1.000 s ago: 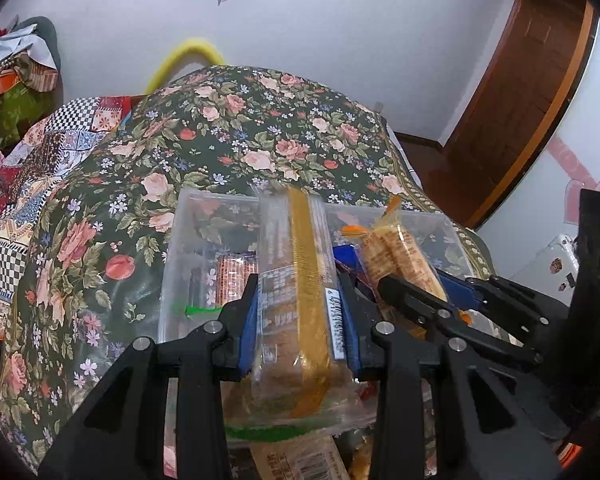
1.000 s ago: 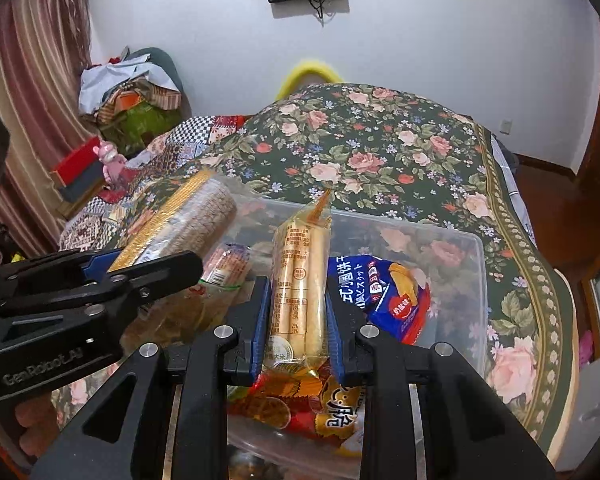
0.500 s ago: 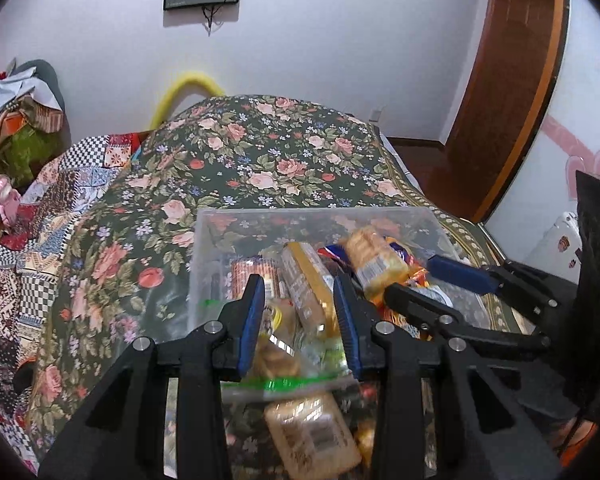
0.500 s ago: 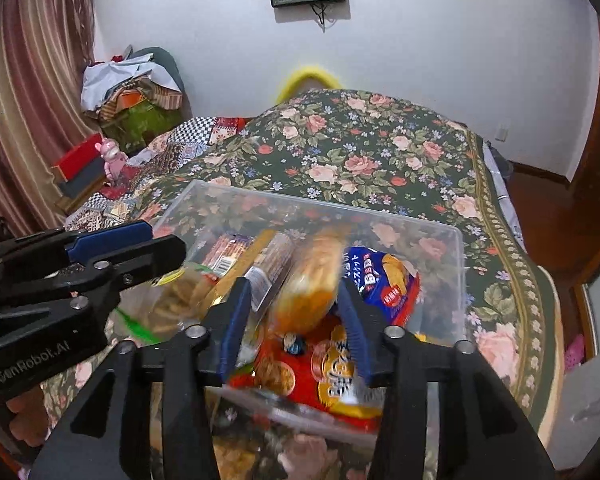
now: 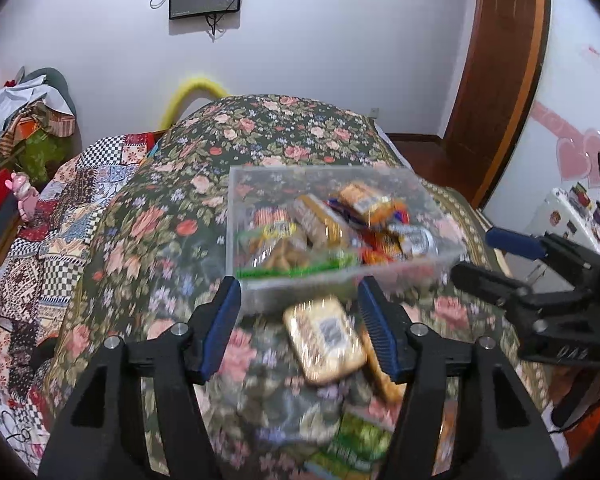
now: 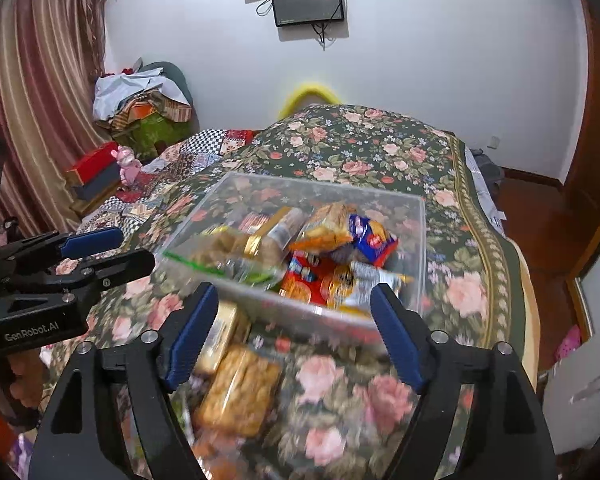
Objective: Organize snacks
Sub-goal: 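Drop gold wafer pack into box with left tool while right tool drops wafer roll, then grasp green pea snack bag with left tool while right tool grasps orange cracker bag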
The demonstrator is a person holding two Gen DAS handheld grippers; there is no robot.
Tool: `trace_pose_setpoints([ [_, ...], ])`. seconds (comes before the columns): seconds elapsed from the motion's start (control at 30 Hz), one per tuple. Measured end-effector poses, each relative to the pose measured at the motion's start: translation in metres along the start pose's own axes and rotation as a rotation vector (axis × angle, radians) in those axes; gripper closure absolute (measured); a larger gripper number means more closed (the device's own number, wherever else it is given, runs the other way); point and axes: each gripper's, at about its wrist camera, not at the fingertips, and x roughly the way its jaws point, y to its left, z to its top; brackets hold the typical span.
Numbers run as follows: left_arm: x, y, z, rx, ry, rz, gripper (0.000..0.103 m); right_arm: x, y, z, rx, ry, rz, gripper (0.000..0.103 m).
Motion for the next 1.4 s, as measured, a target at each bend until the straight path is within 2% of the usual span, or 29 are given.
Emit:
trace_pose_setpoints([
  [0.27,-0.013,-0.002,-0.049,0.015,0.064,-0.007,0.035,-0.015,0.008,-0.038,0.019,0.037,0.011,0.017],
  [0.47,-0.013,0.001,-0.082,0.009,0.115,-0.013,0.035,-0.003,0.019,-0.072,0.018,0.135,0.018,0.017],
  [0.8,-0.011,0.004,-0.112,0.007,0.173,-0.027,0.035,0.023,0.042,-0.1,-0.01,0.258,0.063,0.017],
  [0.93,-0.005,-0.002,-0.116,0.006,0.199,-0.051,0.034,0.024,0.032,-0.109,0.058,0.269,0.124,0.017],
  [1.03,0.001,-0.01,-0.118,0.014,0.211,-0.072,0.034,0.021,0.021,-0.113,0.103,0.266,0.145,0.024],
  [1.07,0.003,-0.013,-0.119,0.016,0.216,-0.079,0.034,0.019,0.019,-0.114,0.107,0.261,0.151,0.032],
  [1.27,0.022,-0.029,-0.119,0.026,0.251,-0.121,0.034,0.009,0.002,-0.117,0.136,0.233,0.132,0.041],
  [1.4,0.032,-0.035,-0.121,0.028,0.256,-0.116,0.035,0.001,-0.011,-0.12,0.16,0.213,0.102,0.045],
])
